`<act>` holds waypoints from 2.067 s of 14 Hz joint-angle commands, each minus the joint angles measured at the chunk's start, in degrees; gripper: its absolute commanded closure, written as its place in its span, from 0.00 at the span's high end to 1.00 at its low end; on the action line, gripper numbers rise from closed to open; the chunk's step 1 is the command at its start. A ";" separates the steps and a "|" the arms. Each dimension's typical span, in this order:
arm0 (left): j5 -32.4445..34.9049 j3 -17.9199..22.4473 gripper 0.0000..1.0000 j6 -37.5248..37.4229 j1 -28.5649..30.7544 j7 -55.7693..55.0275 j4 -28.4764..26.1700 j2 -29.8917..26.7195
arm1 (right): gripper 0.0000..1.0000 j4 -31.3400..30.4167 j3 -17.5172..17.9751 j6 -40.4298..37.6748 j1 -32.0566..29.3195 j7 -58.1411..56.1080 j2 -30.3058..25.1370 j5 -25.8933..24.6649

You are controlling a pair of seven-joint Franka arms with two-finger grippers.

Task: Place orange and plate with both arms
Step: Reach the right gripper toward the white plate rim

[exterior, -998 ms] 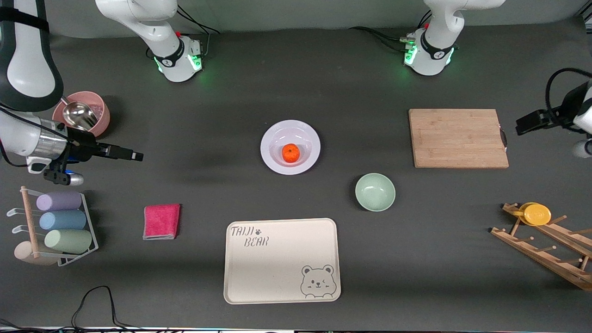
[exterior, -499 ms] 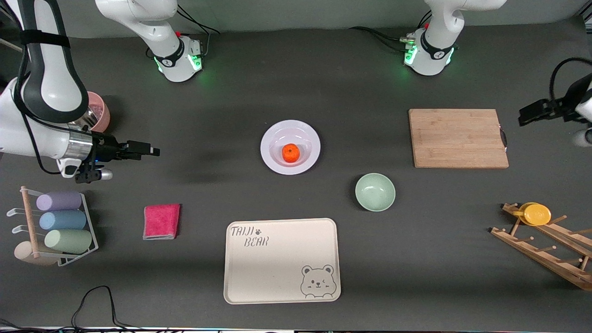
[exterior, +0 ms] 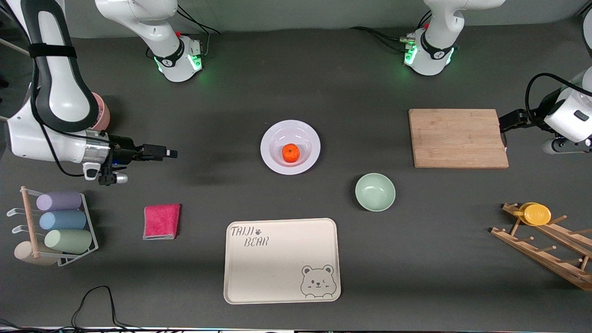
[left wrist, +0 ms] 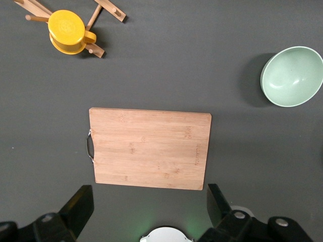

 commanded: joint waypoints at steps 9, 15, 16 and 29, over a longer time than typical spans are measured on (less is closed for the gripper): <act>0.77 -0.43 1.00 -2.52 0.25 1.22 1.59 1.15 | 1.00 -3.61 -0.18 11.77 8.32 -1.58 5.83 13.55; 0.68 -0.60 1.00 -3.83 -0.19 0.43 1.50 1.16 | 1.00 -6.15 -0.44 11.33 8.49 -10.98 6.27 23.82; 0.68 -0.60 1.00 -3.75 -0.19 0.43 1.50 1.16 | 0.99 -6.15 -0.44 11.50 8.67 -10.90 6.36 24.01; 0.68 -0.60 1.00 -3.75 -0.11 0.43 1.50 1.16 | 0.96 -9.41 -0.35 16.52 15.43 -26.54 11.98 41.94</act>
